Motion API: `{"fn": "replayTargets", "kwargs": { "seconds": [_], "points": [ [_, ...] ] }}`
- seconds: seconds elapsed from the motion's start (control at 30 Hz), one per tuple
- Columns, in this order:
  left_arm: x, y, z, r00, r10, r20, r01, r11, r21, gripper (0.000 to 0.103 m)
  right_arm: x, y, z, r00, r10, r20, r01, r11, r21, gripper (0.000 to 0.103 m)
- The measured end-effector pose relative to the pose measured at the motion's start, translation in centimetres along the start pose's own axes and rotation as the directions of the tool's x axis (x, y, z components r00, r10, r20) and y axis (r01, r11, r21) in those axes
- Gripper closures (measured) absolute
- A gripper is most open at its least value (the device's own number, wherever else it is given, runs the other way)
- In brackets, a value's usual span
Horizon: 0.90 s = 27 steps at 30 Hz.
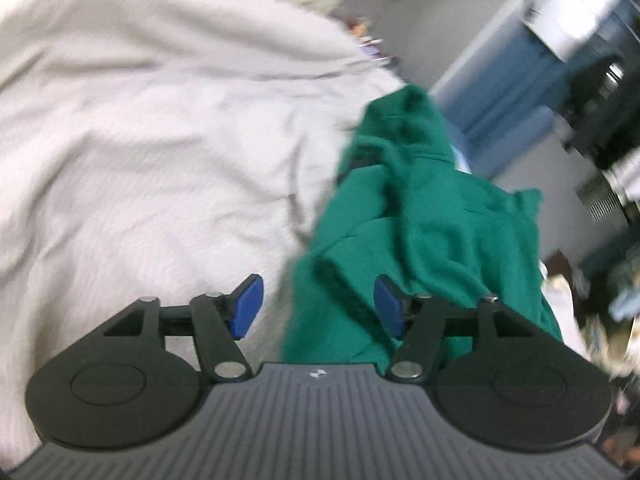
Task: Fold large clothes
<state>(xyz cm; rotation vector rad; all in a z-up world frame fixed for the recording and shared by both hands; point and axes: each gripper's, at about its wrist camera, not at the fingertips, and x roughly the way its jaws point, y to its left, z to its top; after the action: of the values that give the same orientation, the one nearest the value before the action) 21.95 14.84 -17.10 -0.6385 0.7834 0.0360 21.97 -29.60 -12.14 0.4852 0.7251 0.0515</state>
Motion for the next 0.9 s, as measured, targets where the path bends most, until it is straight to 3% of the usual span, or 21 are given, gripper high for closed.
{"fn": "replayTargets", "kwargs": {
  "seconds": [0.1, 0.2, 0.27, 0.4, 0.47, 0.57, 0.7, 0.8, 0.9],
  "points": [
    [1.2, 1.2, 0.1, 0.998, 0.007, -0.068, -0.012, 0.997, -0.072, 0.035, 1.6, -3.4, -0.3, 0.996, -0.06, -0.065, 0.07, 0.985, 0.161, 0.018],
    [2.4, 1.8, -0.4, 0.989, -0.019, -0.148, 0.0, 0.991, -0.131, 0.035, 3.6, -7.0, -1.0, 0.99, 0.009, -0.143, 0.047, 0.923, 0.383, 0.018],
    [3.3, 1.9, -1.0, 0.978, -0.041, -0.204, 0.008, 0.987, -0.159, 0.035, 4.4, -8.1, -1.9, 0.985, 0.033, -0.167, 0.049, 0.884, 0.464, 0.018],
    [3.6, 1.9, -1.5, 0.97, -0.059, -0.234, 0.018, 0.985, -0.173, 0.032, 4.8, -6.9, -3.1, 0.974, 0.137, -0.182, -0.031, 0.873, 0.487, 0.016],
    [3.3, 2.1, -1.6, 0.968, -0.083, -0.237, 0.035, 0.98, -0.197, 0.03, 4.9, -5.9, -3.6, 0.969, 0.155, -0.192, -0.052, 0.889, 0.454, 0.016],
    [3.4, 3.1, -2.7, 0.935, -0.208, -0.287, 0.12, 0.948, -0.296, 0.029, 4.5, -5.1, -3.6, 0.971, 0.169, -0.169, -0.083, 0.902, 0.424, 0.015],
    [2.4, 1.8, -3.4, 0.904, -0.292, -0.313, 0.213, 0.941, -0.263, 0.029, 4.0, -3.6, -4.1, 0.971, 0.173, -0.163, -0.105, 0.927, 0.36, 0.016],
    [0.8, 1.1, -3.8, 0.911, -0.281, -0.303, 0.219, 0.95, -0.223, 0.029, 3.8, -2.7, -4.9, 0.939, 0.297, -0.173, -0.212, 0.897, 0.387, 0.016],
    [-0.3, 0.4, -4.4, 0.913, -0.251, -0.321, 0.198, 0.962, -0.188, 0.029, 3.3, -1.6, -5.5, 0.952, 0.244, -0.182, -0.175, 0.927, 0.331, 0.017]
  ]
}}
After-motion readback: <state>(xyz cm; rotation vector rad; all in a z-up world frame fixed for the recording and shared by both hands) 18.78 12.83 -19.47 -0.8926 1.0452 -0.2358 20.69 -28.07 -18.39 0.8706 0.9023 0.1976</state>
